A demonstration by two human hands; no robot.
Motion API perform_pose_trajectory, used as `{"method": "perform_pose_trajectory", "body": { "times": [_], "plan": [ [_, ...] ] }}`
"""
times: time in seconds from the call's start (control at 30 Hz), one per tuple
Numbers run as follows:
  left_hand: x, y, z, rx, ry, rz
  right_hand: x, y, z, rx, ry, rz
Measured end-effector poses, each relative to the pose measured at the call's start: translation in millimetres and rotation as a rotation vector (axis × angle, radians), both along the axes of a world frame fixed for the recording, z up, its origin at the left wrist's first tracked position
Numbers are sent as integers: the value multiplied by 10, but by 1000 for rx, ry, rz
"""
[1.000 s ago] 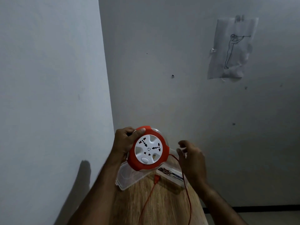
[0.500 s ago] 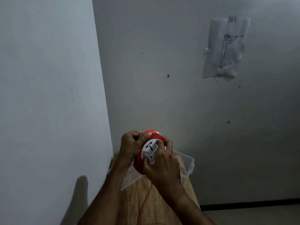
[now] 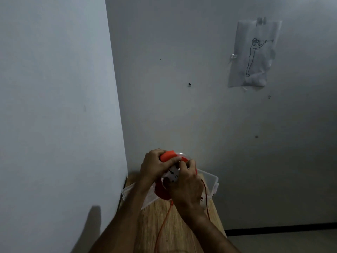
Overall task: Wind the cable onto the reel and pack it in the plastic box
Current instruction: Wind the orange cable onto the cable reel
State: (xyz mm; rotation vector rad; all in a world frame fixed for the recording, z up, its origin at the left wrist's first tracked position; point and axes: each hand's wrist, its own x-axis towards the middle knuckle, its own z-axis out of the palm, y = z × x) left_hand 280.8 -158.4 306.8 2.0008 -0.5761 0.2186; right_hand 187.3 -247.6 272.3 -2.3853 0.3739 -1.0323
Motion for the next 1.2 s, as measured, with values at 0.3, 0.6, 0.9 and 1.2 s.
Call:
{"method": "perform_pose_trajectory", "body": {
  "times": [0.3,0.6,0.9,1.2],
  "plan": [
    [-39,-33,-116,-112,-77,94,10,-18,-15,323,-78,72],
    [-179,-147,-176,-164,-113,160,157,32,-136,1300,-71,-34],
    [-140,-122,-190,-159,-88,149,152,11,39,1781,-42,19],
    [28,37,-201,-161,71,118,-176,-245,-223,-580,-12,298]
  ]
}}
